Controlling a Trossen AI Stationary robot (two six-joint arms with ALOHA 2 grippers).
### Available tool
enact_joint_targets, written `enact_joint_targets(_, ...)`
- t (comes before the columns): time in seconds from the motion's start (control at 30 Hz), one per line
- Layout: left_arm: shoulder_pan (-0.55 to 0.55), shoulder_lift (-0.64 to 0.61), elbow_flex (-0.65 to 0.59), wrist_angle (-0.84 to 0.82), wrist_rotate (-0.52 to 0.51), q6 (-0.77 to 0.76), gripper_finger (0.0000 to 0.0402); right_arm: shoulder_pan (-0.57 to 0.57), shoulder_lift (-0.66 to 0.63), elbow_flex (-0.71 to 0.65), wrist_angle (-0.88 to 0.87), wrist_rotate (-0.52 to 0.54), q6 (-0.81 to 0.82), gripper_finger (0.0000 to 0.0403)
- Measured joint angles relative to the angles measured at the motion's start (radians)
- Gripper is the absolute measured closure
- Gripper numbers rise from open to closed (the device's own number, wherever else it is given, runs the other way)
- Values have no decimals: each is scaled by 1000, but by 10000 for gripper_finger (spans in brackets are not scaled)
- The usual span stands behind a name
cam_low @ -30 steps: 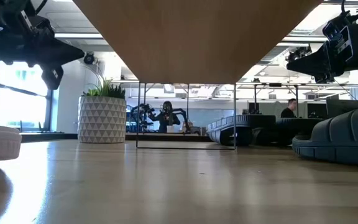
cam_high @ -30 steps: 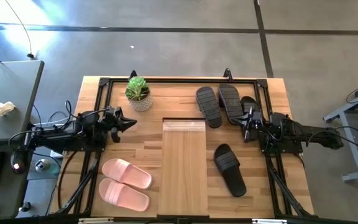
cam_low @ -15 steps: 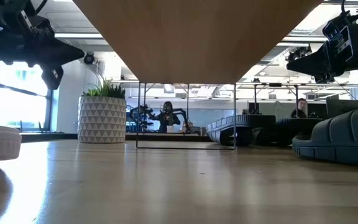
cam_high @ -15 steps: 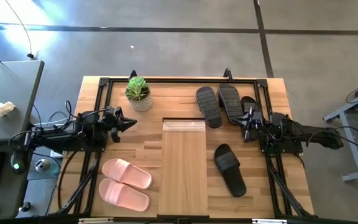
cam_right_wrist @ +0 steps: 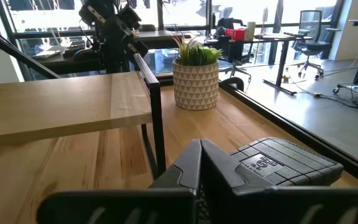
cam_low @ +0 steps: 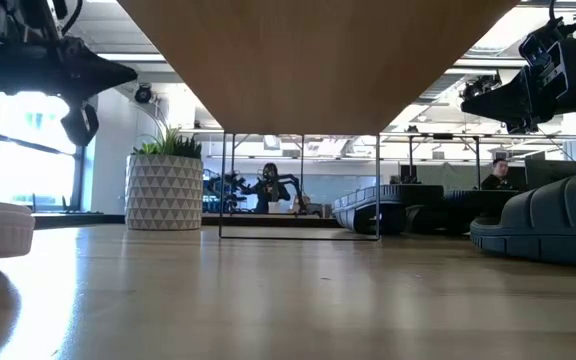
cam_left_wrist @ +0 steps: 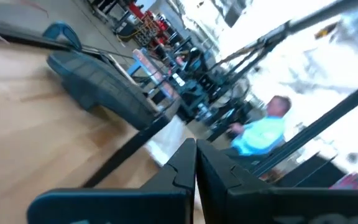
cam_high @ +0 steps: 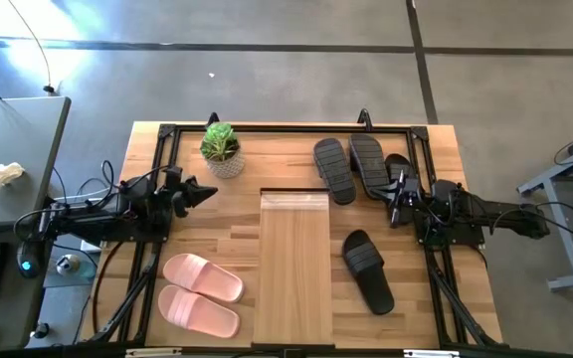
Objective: Pick and place slides into the shelf
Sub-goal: Put the top pink slipper on the shelf
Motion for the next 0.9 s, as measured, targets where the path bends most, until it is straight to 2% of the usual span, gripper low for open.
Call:
enact_joint_targets(0.27, 0, 0, 0, 68, -9, -247, 401, 0, 0, 0, 0, 0, 0, 402)
enact_joint_targets(0.4, 0, 0, 0, 65, 6, -314, 401, 0, 0, 0, 0, 0, 0, 402)
enact_joint_targets(0.73, 0, 0, 0, 46, 14, -317, 401, 0, 0, 0, 0, 1, -7, 402)
enact_joint_targets(0.9, 0, 0, 0, 46, 49, -317, 401, 0, 0, 0, 0, 4, -135, 402)
